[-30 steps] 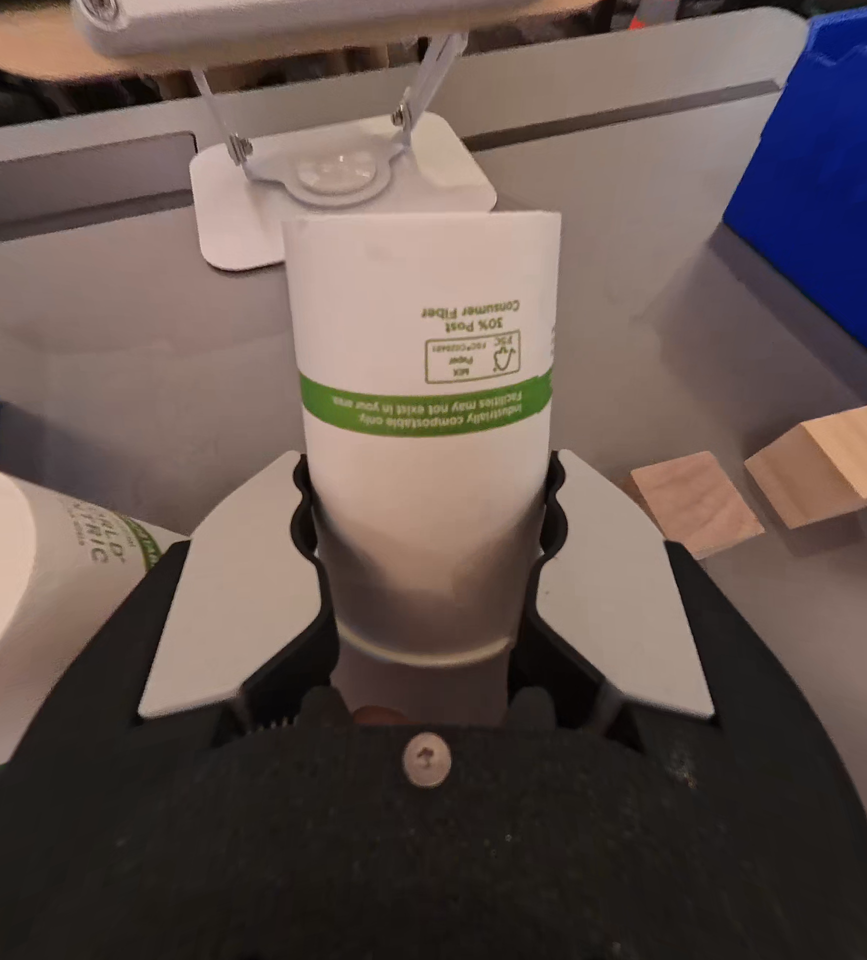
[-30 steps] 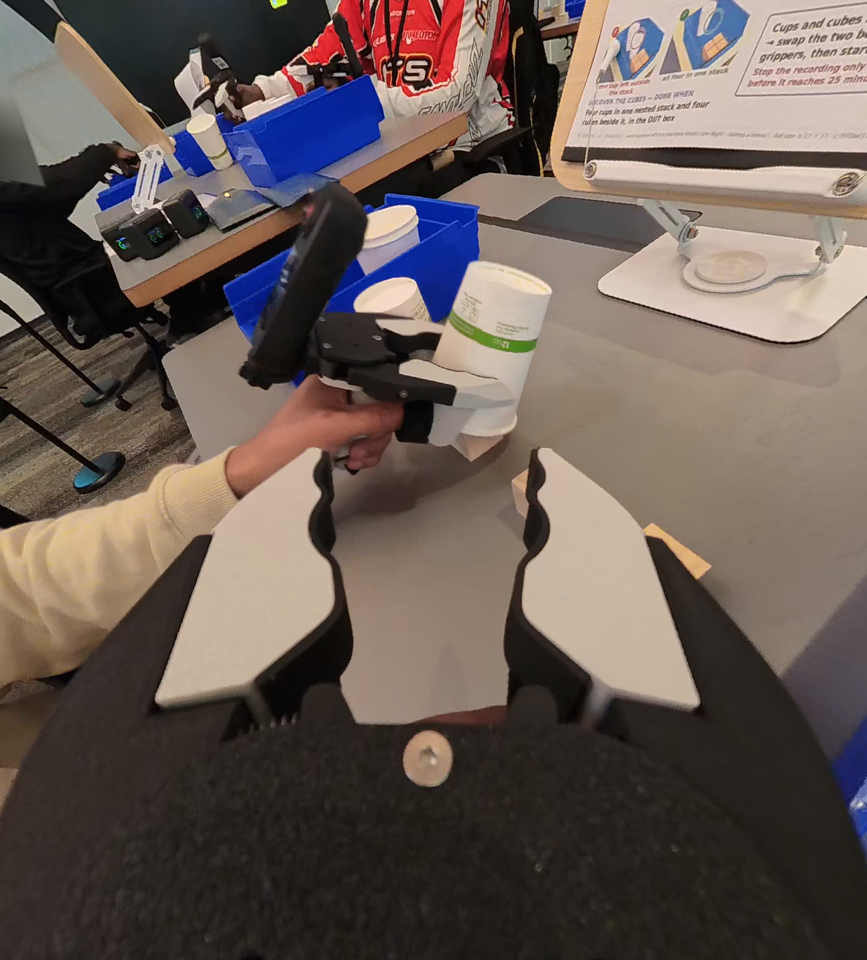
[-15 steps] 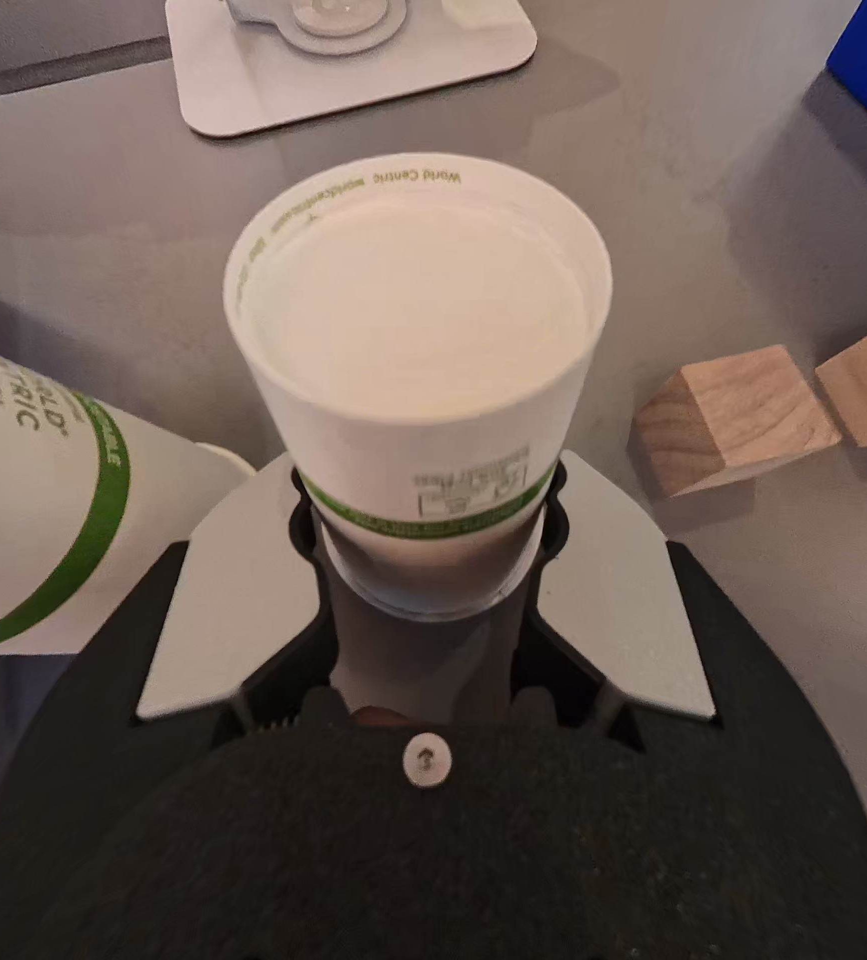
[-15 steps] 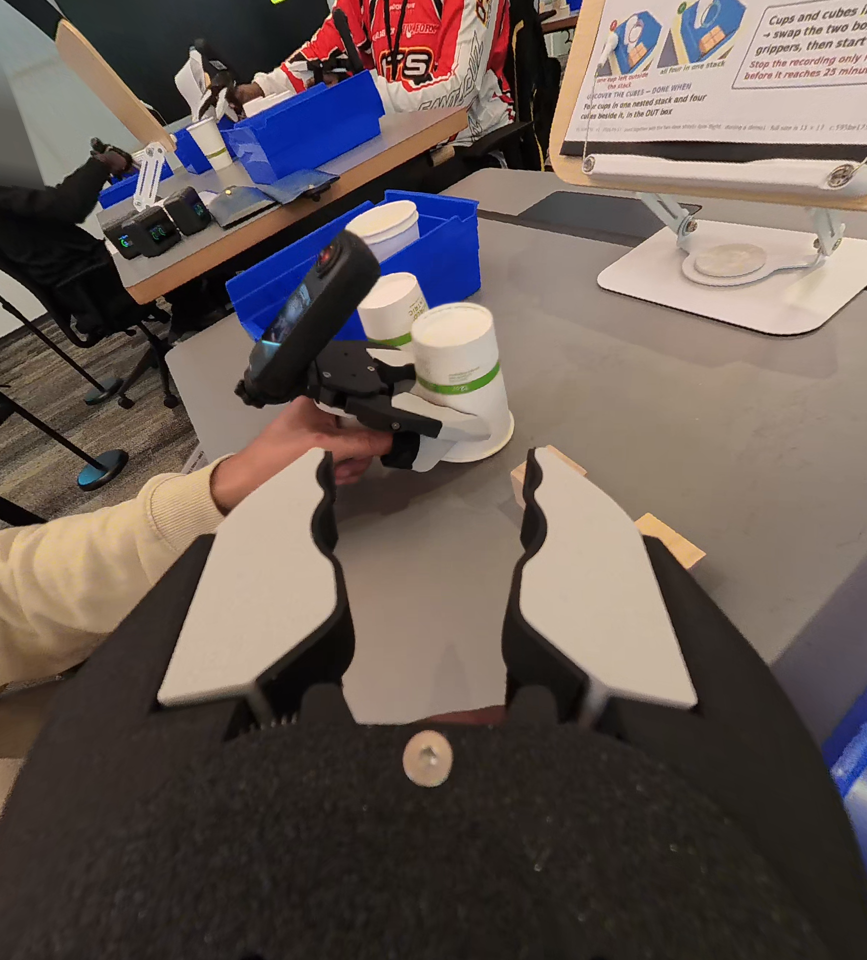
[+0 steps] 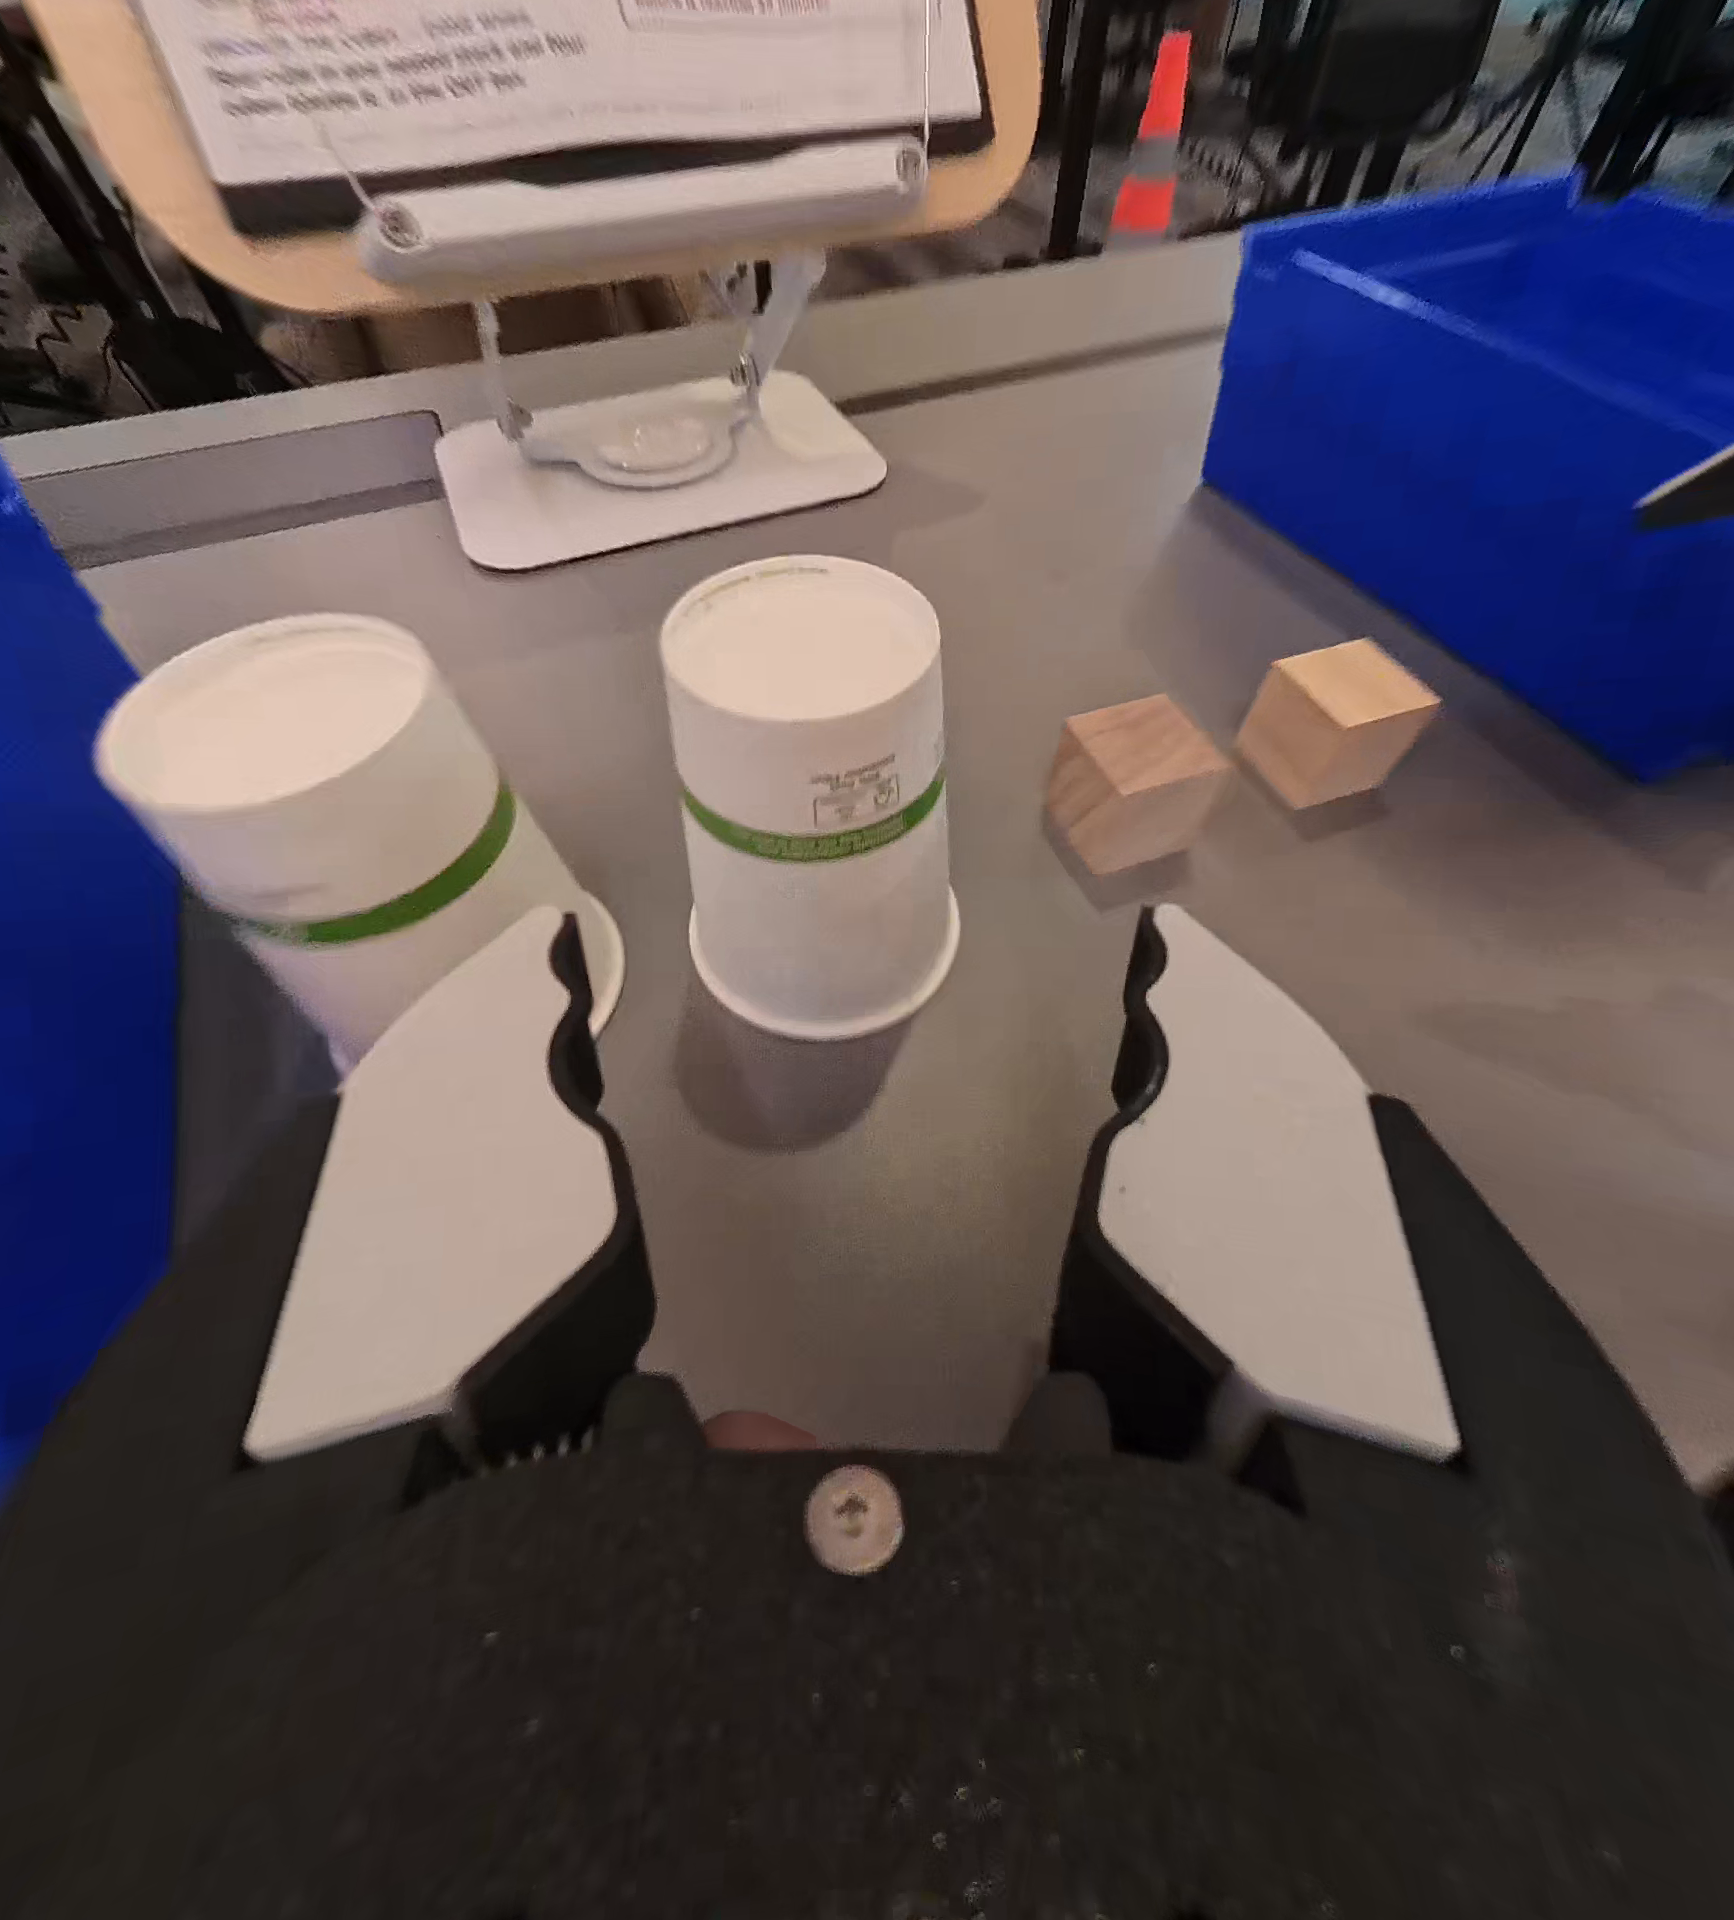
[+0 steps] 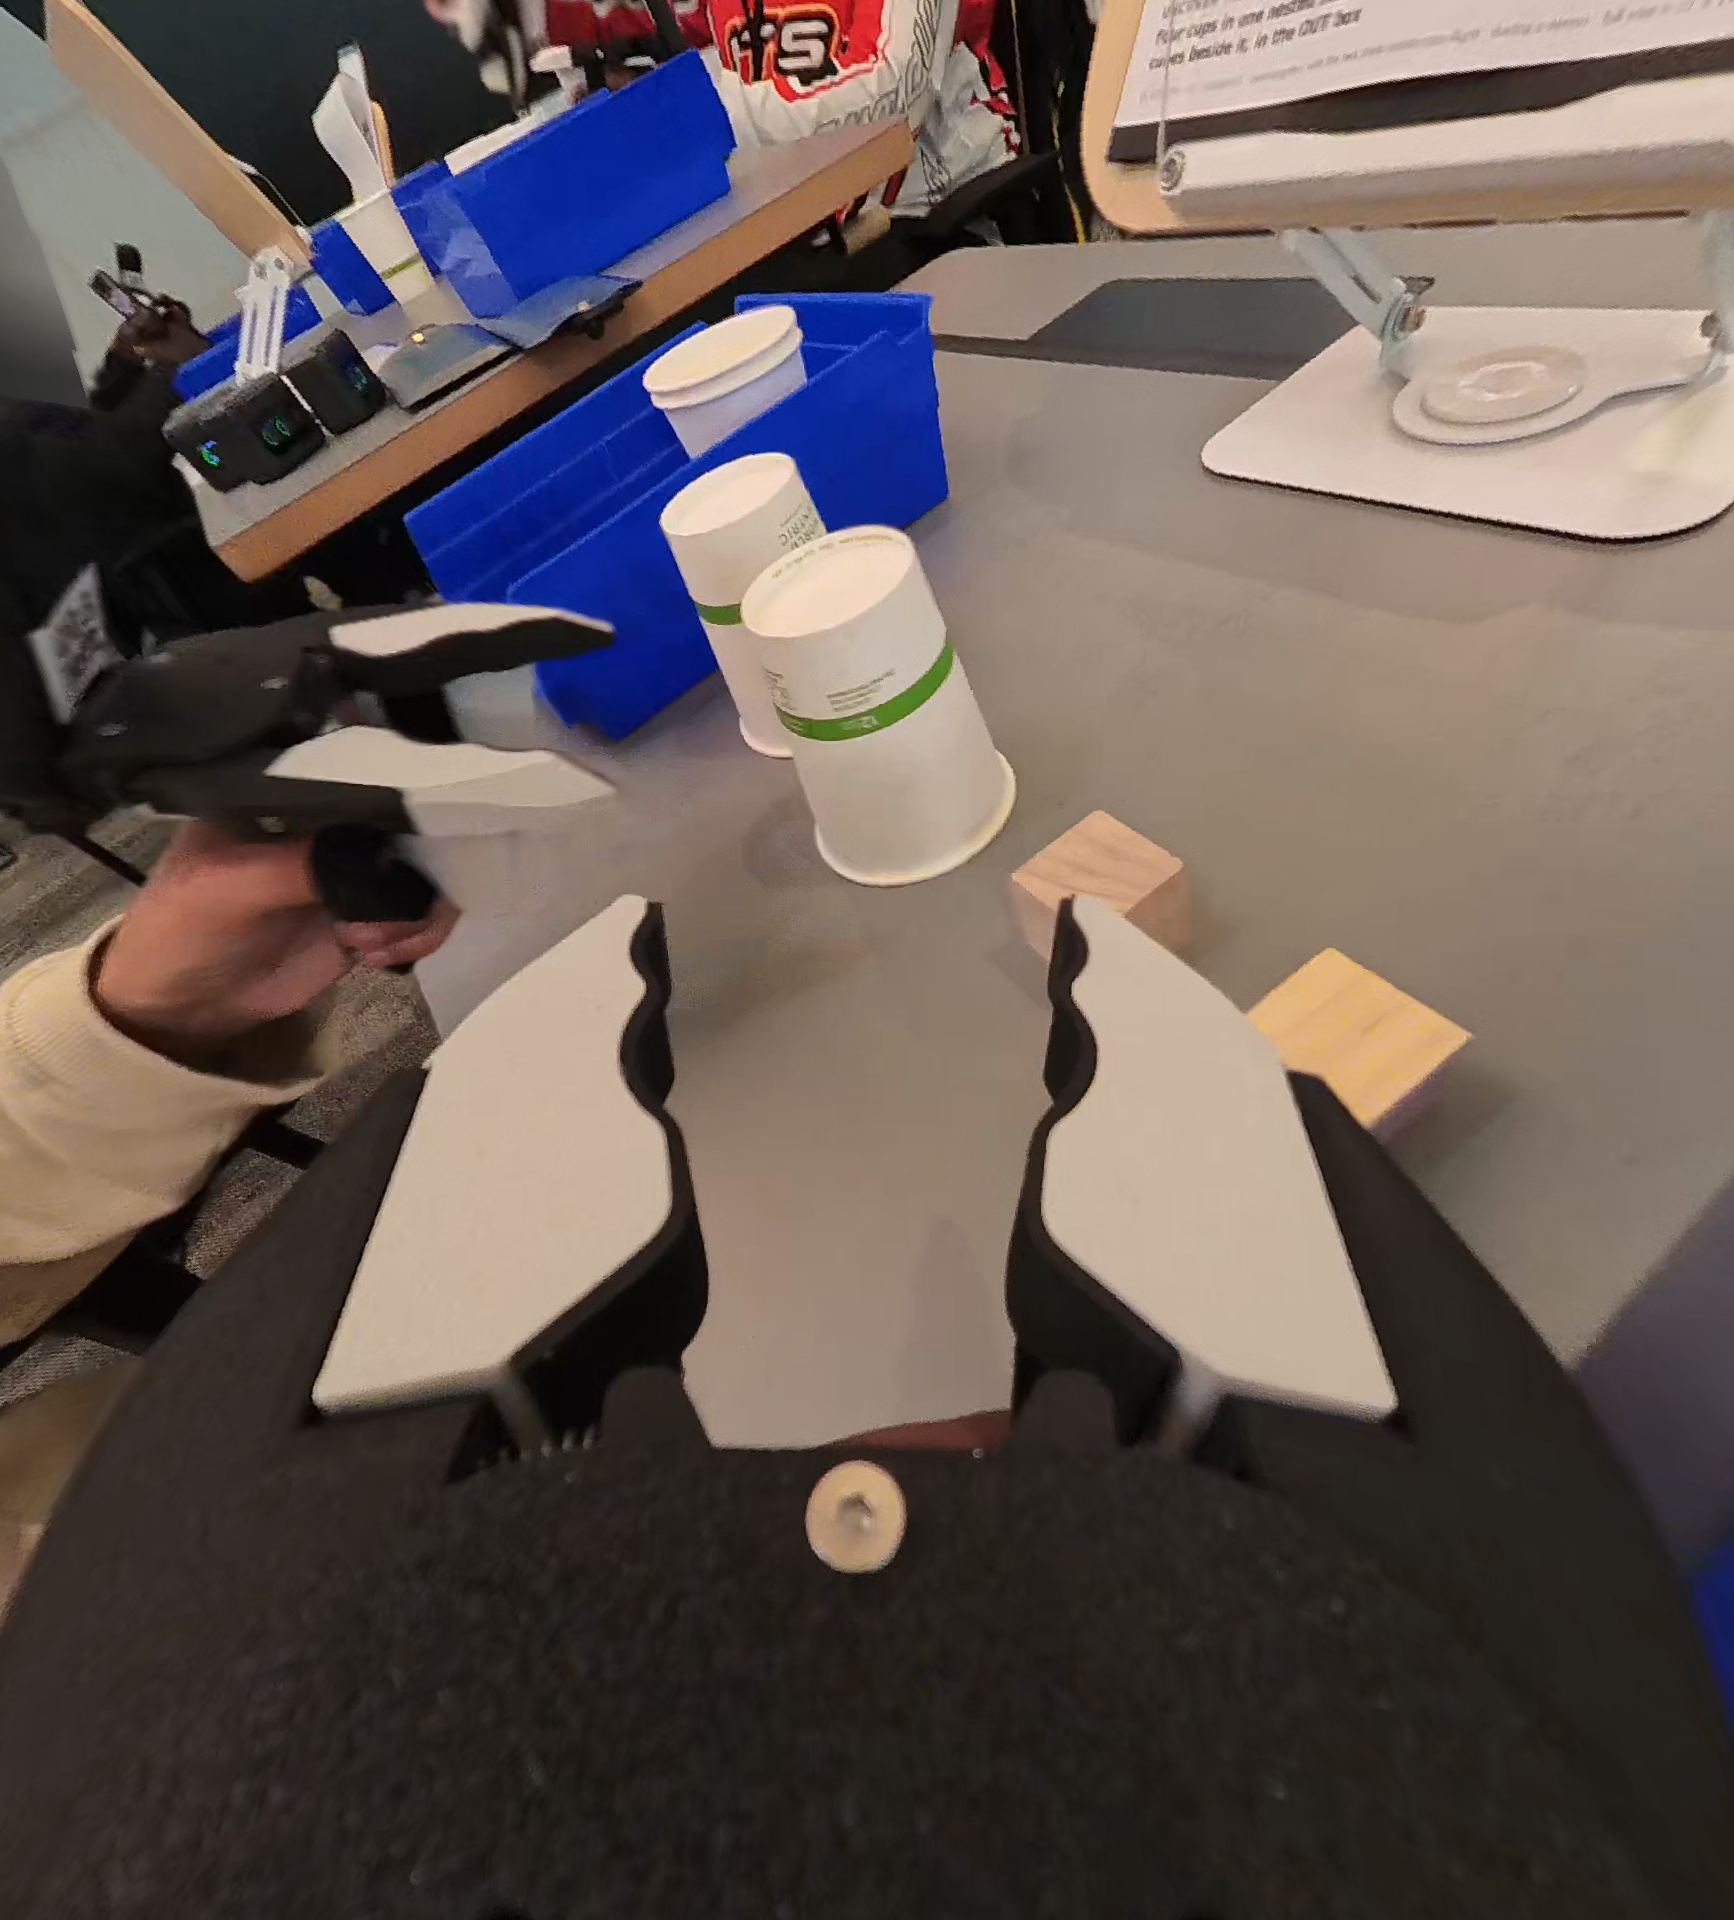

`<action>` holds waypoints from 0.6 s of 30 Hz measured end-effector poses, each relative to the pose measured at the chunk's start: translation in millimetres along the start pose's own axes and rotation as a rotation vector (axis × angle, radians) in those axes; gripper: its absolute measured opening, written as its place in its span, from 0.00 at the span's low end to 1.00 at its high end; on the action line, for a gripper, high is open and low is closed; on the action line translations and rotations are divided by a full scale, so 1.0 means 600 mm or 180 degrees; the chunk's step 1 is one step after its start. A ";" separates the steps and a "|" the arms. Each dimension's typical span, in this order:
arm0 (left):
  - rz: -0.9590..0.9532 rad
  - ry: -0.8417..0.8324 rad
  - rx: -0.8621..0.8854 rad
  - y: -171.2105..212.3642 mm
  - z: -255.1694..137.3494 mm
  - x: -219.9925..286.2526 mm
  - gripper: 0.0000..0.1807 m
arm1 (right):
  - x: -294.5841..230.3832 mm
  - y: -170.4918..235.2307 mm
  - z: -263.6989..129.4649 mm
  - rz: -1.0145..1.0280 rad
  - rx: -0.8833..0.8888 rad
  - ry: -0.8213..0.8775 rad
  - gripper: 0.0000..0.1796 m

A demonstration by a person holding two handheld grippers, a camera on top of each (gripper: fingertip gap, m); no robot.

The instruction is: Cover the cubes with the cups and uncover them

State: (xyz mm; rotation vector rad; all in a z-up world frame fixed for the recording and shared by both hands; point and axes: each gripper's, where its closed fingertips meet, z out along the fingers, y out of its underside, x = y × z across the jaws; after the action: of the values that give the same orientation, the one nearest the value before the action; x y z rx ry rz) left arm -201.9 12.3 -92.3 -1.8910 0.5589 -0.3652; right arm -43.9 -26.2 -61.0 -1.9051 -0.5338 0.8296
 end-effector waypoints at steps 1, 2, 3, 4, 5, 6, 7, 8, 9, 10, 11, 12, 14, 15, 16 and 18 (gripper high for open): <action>-0.0072 0.0050 0.0059 0.002 -0.024 0.001 0.54 | -0.007 0.003 0.005 0.0001 0.0055 -0.0037 0.39; -0.0145 0.0080 0.0090 0.009 -0.043 -0.001 0.54 | -0.017 0.009 0.012 -0.0003 0.0111 -0.0082 0.39; -0.0221 0.0072 0.0096 0.018 -0.058 -0.006 0.53 | -0.027 0.015 0.019 -0.0021 0.0158 -0.0110 0.39; -0.0298 0.0110 0.0094 0.028 -0.067 -0.009 0.53 | -0.036 0.020 0.028 -0.0037 0.0223 -0.0108 0.40; -0.0342 0.0193 0.0064 0.036 -0.072 -0.007 0.52 | -0.046 0.025 0.037 -0.0055 0.0281 -0.0123 0.40; -0.0382 0.0180 0.0028 0.043 -0.075 -0.014 0.52 | -0.055 0.033 0.048 -0.0072 0.0283 -0.0133 0.40; -0.0387 0.0181 0.0028 0.048 -0.077 -0.020 0.51 | -0.060 0.040 0.059 -0.0099 0.0273 -0.0102 0.41; -0.0388 0.0183 0.0010 0.054 -0.076 -0.027 0.50 | -0.061 0.045 0.068 -0.0151 0.0266 -0.0040 0.41; -0.0398 0.0173 -0.0015 0.059 -0.075 -0.033 0.50 | -0.062 0.049 0.076 -0.0205 0.0247 -0.0003 0.40; -0.0411 0.0191 -0.0042 0.062 -0.074 -0.037 0.49 | -0.064 0.053 0.082 -0.0234 0.0194 -0.0013 0.40; -0.0405 0.0243 -0.0073 0.061 -0.074 -0.038 0.48 | -0.067 0.059 0.088 -0.0235 0.0116 -0.0045 0.41; -0.0348 0.0325 -0.0110 0.057 -0.076 -0.038 0.44 | -0.069 0.062 0.090 -0.0225 0.0073 -0.0061 0.41; -0.0100 0.0586 -0.0221 0.038 -0.085 -0.042 0.39 | -0.071 0.061 0.090 -0.0228 0.0097 -0.0087 0.40; -0.0016 0.0756 -0.0281 0.025 -0.092 -0.048 0.38 | -0.072 0.062 0.090 -0.0218 0.0088 -0.0112 0.39; 0.0120 0.0956 -0.0355 0.007 -0.100 -0.058 0.32 | -0.073 0.064 0.089 -0.0204 0.0066 -0.0148 0.39; 0.0330 0.0742 -0.0176 -0.063 -0.106 -0.132 0.31 | -0.073 0.065 0.088 -0.0194 0.0049 -0.0185 0.38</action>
State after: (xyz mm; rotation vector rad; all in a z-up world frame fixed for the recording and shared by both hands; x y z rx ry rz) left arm -292.3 16.8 -33.1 -1.8758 0.8269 -0.5103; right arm -111.4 -41.3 -98.4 -1.8462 -0.6163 0.8492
